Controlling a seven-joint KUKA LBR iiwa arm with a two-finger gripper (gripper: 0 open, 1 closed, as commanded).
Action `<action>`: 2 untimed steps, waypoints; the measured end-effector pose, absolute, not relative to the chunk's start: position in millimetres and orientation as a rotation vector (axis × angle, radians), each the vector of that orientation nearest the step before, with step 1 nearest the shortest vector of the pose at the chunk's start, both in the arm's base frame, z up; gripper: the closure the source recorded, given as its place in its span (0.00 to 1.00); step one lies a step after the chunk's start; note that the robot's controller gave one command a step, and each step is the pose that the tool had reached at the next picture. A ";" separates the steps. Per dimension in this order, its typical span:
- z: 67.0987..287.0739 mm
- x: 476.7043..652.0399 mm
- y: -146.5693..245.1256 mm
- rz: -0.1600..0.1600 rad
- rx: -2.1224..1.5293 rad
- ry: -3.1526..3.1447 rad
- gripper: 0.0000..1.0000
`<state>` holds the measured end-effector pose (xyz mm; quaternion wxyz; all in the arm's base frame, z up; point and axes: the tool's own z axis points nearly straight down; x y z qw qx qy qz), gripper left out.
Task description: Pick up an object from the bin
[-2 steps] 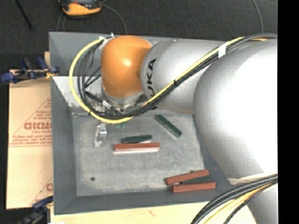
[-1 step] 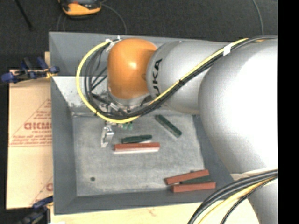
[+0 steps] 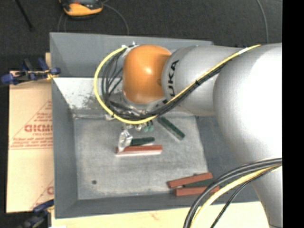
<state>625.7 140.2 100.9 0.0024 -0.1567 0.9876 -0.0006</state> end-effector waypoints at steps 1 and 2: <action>99.9 624.9 139.8 0.005 -0.569 3.085 1.00; 99.9 624.8 139.9 0.005 -0.566 3.086 0.00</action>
Offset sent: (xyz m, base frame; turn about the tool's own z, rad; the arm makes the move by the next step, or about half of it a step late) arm 0.0000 0.0000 0.0000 0.0000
